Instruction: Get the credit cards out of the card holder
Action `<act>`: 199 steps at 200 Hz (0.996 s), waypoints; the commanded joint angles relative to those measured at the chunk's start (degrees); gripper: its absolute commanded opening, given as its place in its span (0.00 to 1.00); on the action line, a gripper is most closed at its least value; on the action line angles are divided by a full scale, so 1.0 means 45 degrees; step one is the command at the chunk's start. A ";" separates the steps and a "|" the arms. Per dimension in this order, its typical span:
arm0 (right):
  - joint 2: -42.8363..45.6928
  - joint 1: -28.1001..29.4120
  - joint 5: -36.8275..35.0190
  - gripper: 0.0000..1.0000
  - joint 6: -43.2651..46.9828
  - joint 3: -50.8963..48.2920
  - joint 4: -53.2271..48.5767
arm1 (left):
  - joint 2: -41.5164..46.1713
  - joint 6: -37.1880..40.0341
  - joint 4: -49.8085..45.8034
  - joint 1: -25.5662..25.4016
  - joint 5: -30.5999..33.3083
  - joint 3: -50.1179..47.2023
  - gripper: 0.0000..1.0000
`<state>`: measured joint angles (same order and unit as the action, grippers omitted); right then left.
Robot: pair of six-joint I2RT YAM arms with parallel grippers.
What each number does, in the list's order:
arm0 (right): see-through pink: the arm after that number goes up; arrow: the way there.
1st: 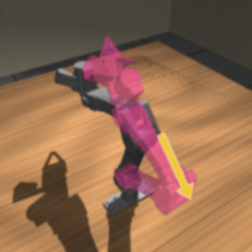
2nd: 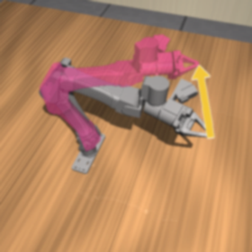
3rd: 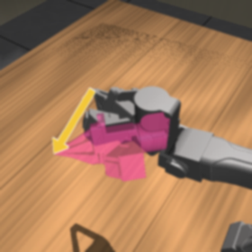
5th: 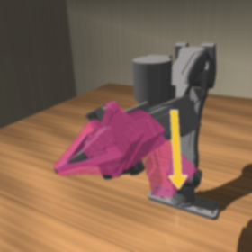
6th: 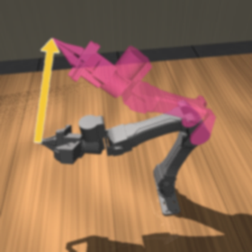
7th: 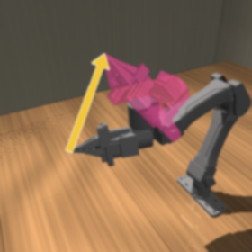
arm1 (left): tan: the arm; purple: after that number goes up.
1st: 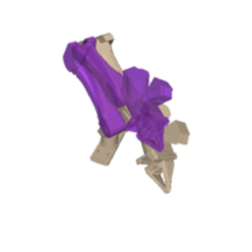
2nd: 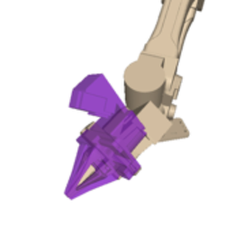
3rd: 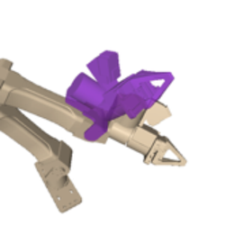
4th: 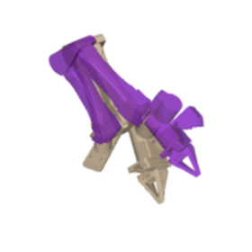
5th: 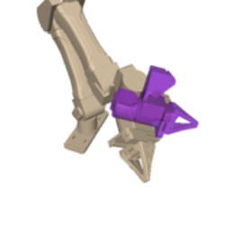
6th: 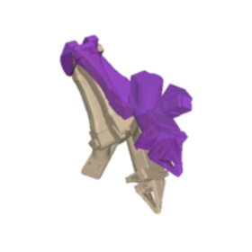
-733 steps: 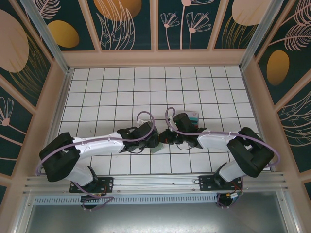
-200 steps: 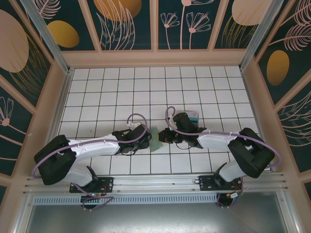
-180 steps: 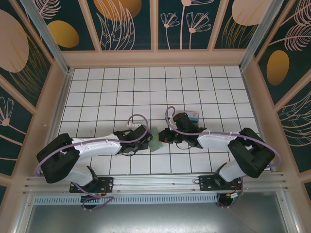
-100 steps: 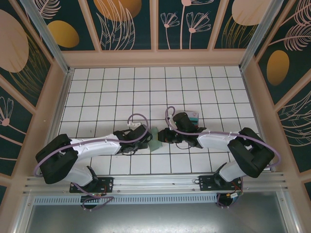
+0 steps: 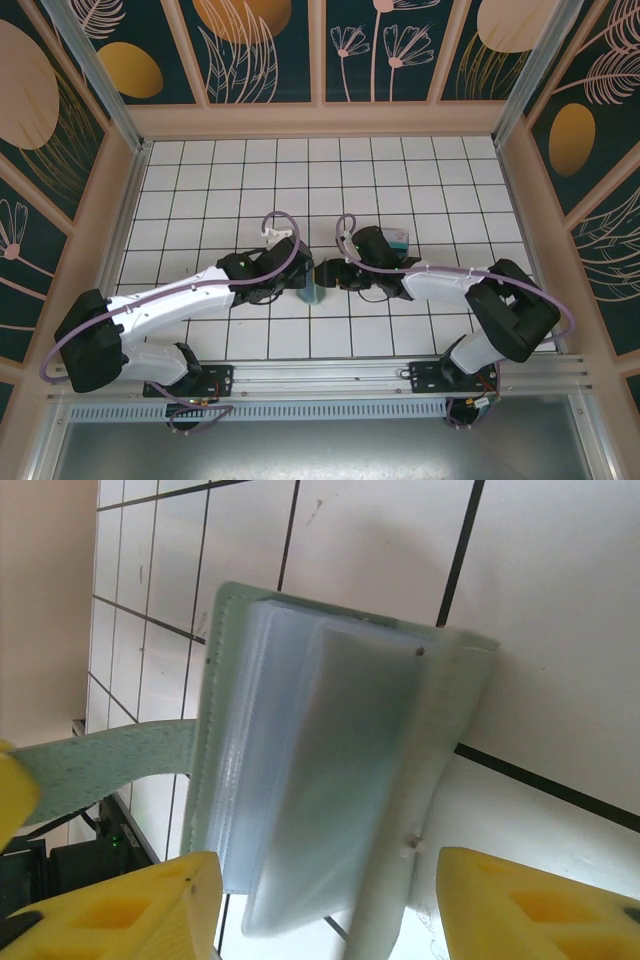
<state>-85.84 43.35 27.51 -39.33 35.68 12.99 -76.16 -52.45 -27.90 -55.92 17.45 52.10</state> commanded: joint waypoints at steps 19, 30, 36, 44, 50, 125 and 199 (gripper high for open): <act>-0.0274 0.0074 0.0255 0.57 0.0273 0.0391 -0.0178 | 0.0138 0.0020 -0.0633 0.0070 0.0331 -0.0090 0.00; -0.0322 0.0073 0.0220 0.53 0.0283 0.0357 -0.0208 | 0.0168 -0.0091 -0.0633 0.0065 0.0361 -0.0253 0.00; -0.0347 0.0073 0.0182 0.52 0.0288 0.0340 -0.0240 | 0.0196 -0.0162 -0.0680 0.0062 0.0428 -0.0351 0.00; -0.0342 0.0073 0.0140 0.52 0.0288 0.0333 -0.0282 | 0.0247 -0.0218 -0.0757 0.0067 0.0551 -0.0464 0.00; -0.0319 0.0073 0.0093 0.52 0.0312 0.0314 -0.0336 | 0.0264 -0.0254 -0.0859 0.0080 0.0676 -0.0553 0.00; -0.0218 0.0073 -0.0732 0.22 0.0808 0.0391 -0.1343 | 0.0317 0.0094 -0.1351 0.0064 0.1387 -0.0610 0.00; -0.0533 0.0171 -0.0781 0.00 0.0625 0.0237 -0.1026 | 0.0254 0.1413 -0.1561 0.0199 0.1640 0.0348 0.00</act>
<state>-87.26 43.57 24.36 -36.18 36.12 7.49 -75.88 -48.31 -34.37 -55.40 23.24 51.33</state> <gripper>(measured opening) 0.053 0.061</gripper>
